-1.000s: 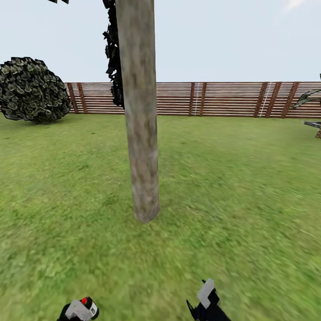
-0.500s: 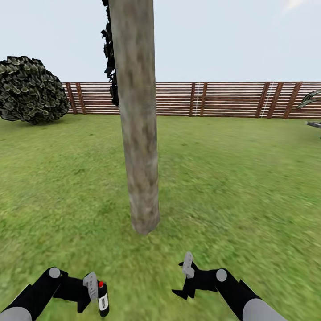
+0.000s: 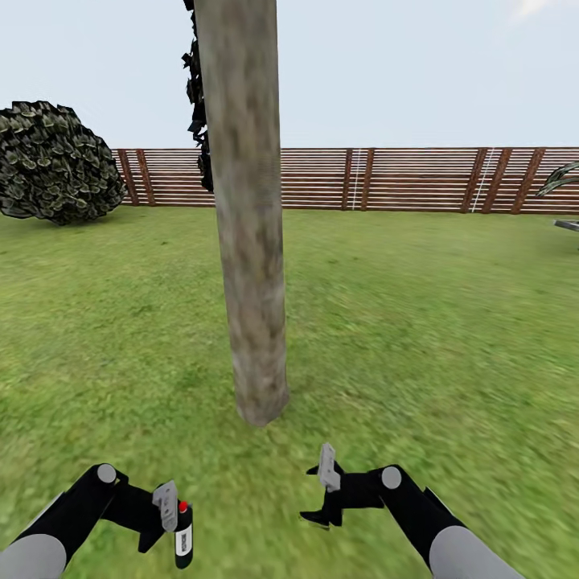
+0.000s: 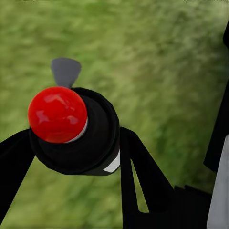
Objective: In the garden, pick up the pesticide atomizer on the floor and spray pesticide onto both trees until each tree trunk is fully covered.
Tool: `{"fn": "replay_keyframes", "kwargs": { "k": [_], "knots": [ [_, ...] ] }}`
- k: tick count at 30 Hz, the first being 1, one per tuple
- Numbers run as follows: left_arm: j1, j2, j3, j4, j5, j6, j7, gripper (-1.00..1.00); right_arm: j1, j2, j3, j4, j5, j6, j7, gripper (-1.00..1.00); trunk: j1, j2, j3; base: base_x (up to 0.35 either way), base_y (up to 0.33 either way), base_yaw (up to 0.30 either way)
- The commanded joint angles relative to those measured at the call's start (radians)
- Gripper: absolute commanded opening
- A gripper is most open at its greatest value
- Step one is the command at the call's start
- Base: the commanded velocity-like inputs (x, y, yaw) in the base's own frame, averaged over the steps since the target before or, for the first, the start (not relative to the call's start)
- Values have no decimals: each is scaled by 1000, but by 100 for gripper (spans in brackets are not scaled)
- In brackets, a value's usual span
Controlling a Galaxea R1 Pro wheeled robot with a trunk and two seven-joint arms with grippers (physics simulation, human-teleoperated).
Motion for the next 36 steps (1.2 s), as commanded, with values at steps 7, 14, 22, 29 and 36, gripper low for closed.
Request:
{"fn": "replay_keyframes", "kwargs": {
  "k": [7, 14, 22, 29, 36],
  "knots": [
    [0, -13, 6, 0, -7, -6, -4, -100, 0, 18, -1, -6, 10, -6, 14, -100, 0, 0, -1, 0, 0, 0],
    [0, -62, -45, -1, -6, -6, -5, -100, 0, 45, 94, -19, 11, -6, 16, -100, 0, 0, -1, 0, 0, 0],
    [0, -119, -67, -1, -8, -7, -5, -100, 0, 60, 119, -39, 10, -6, 16, -100, 0, 0, -1, 0, 0, 0],
    [0, -140, -86, -1, -25, -12, -5, -100, 0, 66, 120, -41, 10, -6, 30, -100, 0, 0, -1, 0, 0, 0],
    [0, -158, -162, -2, -49, -15, 5, -100, 0, 78, 120, -43, 10, -6, 42, -100, 0, 0, -1, 0, 0, 0]
  ]
}}
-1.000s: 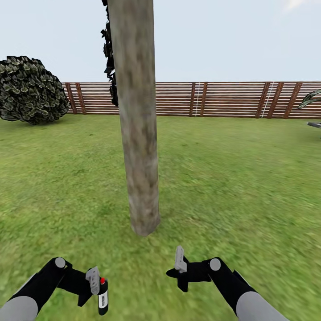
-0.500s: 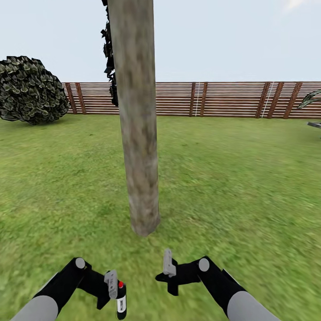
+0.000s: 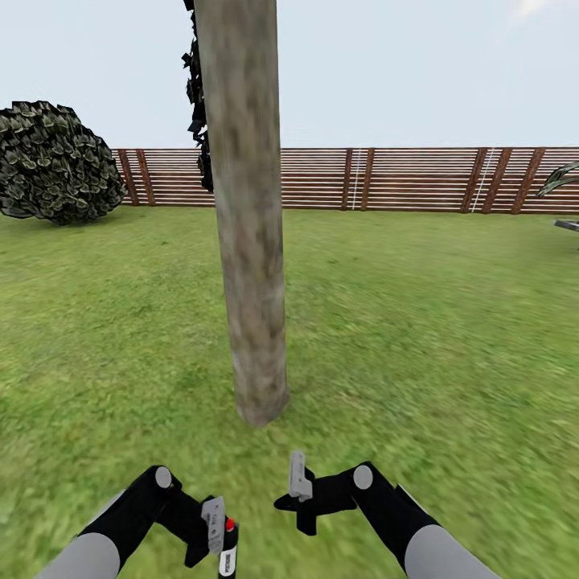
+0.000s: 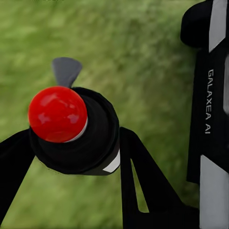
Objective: In the garden, pick up the pesticide atomizer on the floor and spray pesticide onto both trees until each tree trunk is fully covered.
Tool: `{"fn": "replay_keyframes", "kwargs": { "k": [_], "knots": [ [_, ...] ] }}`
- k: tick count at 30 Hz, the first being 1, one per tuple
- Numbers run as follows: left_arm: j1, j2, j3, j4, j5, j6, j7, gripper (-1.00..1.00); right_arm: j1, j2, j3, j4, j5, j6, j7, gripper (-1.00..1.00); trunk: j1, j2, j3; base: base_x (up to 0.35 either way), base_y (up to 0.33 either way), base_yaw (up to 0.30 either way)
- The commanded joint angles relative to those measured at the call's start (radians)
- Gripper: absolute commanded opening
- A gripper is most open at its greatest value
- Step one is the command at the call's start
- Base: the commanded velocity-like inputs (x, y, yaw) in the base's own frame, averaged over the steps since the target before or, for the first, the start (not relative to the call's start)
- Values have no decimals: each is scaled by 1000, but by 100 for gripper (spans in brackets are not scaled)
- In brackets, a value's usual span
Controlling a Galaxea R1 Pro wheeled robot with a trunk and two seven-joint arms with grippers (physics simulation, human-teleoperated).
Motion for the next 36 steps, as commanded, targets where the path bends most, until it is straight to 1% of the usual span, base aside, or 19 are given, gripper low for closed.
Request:
{"fn": "replay_keyframes", "kwargs": {
  "k": [1, 4, 5, 7, 10, 13, 14, 25, 36],
  "knots": [
    [0, -3, -5, -1, -3, -6, 0, -100, 0, 1, -1, -1, 8, -5, 1, -100, 0, 0, -1, 0, 0, 0],
    [0, -20, -8, -3, -5, -6, 4, -100, 0, 3, -1, -1, 8, -5, 1, -100, 0, 0, -1, 0, 0, 0],
    [2, -25, -7, -25, -5, -6, 15, -100, 0, 3, -1, -1, 8, -5, 1, -100, 0, 0, -1, 0, 0, 0],
    [6, -28, -7, -53, -4, -5, 27, -100, 0, 3, -1, -1, 8, -5, 1, -100, 0, 0, -1, 0, 0, 0],
    [7, -39, -7, -69, -4, -4, 31, -100, 0, 3, -1, -1, 8, -5, 1, -100, 0, 0, -1, 0, 0, 0],
    [7, -49, -8, -72, -4, -4, 32, -100, 0, 3, -1, -1, 8, -5, 1, -100, 0, 0, -1, 0, 0, 0],
    [7, -61, -8, -73, -4, -4, 32, -100, 0, 3, -1, -1, 8, -5, 1, -100, 0, 0, -1, 0, 0, 0],
    [3, -94, -10, -72, -3, -5, 32, -100, 0, 3, -1, -1, 10, -5, 1, -100, 0, 0, -1, 0, 0, 0],
    [1, -100, -10, -72, -3, -5, 32, -100, 0, 3, -1, -1, 10, -5, 1, -100, 0, 0, -1, 0, 0, 0]
  ]
}}
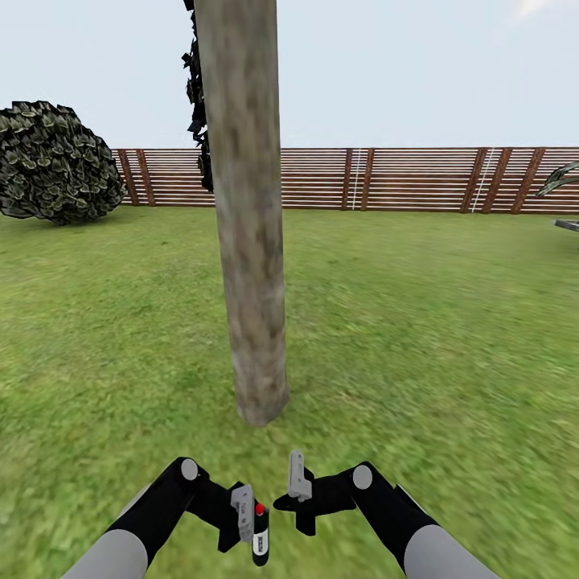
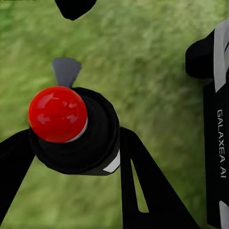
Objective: In the garden, pick up the pesticide atomizer on the floor and spray pesticide onto both trees until each tree trunk is fully covered.
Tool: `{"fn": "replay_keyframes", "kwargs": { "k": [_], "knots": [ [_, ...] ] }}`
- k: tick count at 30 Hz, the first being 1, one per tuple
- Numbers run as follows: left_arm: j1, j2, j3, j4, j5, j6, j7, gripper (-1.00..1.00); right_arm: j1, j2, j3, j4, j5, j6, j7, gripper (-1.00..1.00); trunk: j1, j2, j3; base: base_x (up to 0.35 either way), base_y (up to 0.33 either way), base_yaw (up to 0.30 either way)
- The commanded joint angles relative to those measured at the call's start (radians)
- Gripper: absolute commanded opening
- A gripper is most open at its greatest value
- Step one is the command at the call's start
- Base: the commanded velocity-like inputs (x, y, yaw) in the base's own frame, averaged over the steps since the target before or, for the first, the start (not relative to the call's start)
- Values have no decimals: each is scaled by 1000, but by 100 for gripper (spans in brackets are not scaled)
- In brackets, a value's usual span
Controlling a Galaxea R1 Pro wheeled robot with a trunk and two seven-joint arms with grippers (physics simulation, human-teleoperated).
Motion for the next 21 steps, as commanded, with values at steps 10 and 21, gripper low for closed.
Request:
{"fn": "replay_keyframes", "kwargs": {
  "k": [10, 21],
  "knots": [
    [1, -16, 1, 2, -7, -6, -2, -100, 0, 0, -1, -1, 8, -5, 0, -100, 0, 0, -1, 0, 0, 0],
    [1, -18, 1, 4, -7, -7, -2, -100, 0, 0, -1, -1, 8, -5, 0, -100, 0, 0, -1, 0, 0, 0]
  ]
}}
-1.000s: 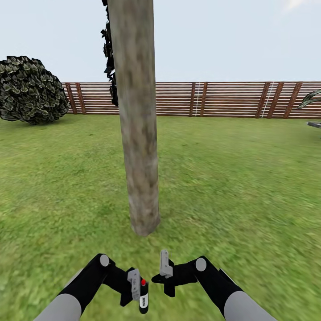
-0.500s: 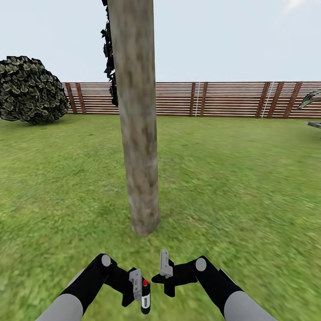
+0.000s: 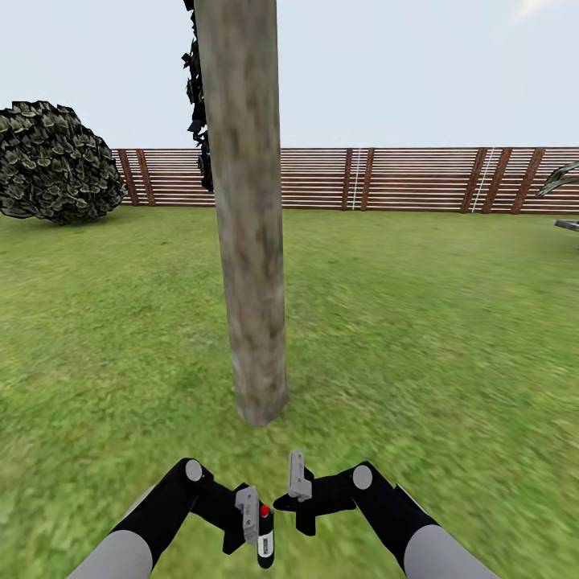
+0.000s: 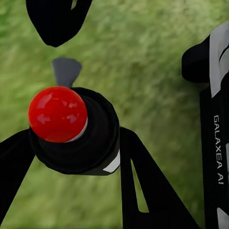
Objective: In the garden, pick up the pesticide atomizer on the floor and spray pesticide onto both trees until each tree trunk is fully covered.
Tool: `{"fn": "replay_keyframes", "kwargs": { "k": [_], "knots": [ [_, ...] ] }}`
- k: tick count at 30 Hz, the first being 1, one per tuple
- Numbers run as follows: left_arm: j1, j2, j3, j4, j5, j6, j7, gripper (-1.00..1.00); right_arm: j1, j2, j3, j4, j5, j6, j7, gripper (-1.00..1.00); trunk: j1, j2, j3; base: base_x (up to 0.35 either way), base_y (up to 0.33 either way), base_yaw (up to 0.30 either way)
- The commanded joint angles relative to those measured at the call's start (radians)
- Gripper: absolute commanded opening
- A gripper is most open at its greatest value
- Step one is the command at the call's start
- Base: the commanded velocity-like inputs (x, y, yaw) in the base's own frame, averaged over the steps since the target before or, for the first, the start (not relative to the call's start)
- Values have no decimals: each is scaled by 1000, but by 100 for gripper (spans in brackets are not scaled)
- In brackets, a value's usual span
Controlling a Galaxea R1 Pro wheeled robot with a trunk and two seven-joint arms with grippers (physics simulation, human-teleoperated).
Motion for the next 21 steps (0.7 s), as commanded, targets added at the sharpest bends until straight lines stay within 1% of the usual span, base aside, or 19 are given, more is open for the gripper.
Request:
{"fn": "replay_keyframes", "kwargs": {
  "k": [1, 13, 21],
  "knots": [
    [0, -1, 1, -1, -6, -6, -2, -100, 0, 0, -1, -1, 8, -5, 0, -100, 0, 0, -1, 0, 0, 0],
    [-1, -12, 1, -1, -5, -8, -2, -100, 0, 0, -1, -1, 8, -5, 0, -100, 0, 0, -1, 0, 0, 0],
    [-1, -11, 0, 2, -8, -8, -1, -100, 0, 0, -1, -1, 8, -5, 0, -100, 0, 0, -1, 0, 0, 0]
  ]
}}
